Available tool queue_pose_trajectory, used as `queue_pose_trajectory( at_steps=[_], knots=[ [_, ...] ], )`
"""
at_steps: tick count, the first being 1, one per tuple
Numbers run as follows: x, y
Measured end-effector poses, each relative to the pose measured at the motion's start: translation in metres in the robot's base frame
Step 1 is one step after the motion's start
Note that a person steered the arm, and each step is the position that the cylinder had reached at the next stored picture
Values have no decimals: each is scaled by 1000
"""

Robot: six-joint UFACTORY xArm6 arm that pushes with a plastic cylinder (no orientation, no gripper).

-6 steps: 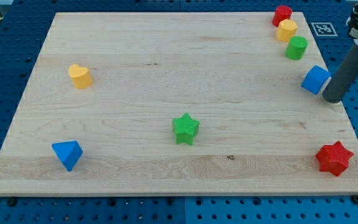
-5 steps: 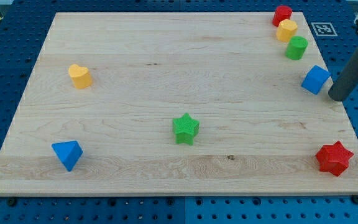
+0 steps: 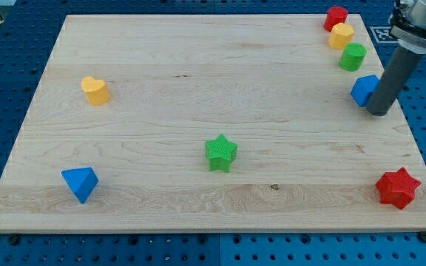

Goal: Move blue cube below green circle

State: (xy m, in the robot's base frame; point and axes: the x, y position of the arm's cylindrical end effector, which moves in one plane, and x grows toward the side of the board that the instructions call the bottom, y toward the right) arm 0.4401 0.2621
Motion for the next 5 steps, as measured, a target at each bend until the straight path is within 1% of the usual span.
queue_pose_trajectory(
  at_steps=[1,3,5],
  knots=[
    [0,26],
    [-7,-2],
    [-17,-8]
  ],
)
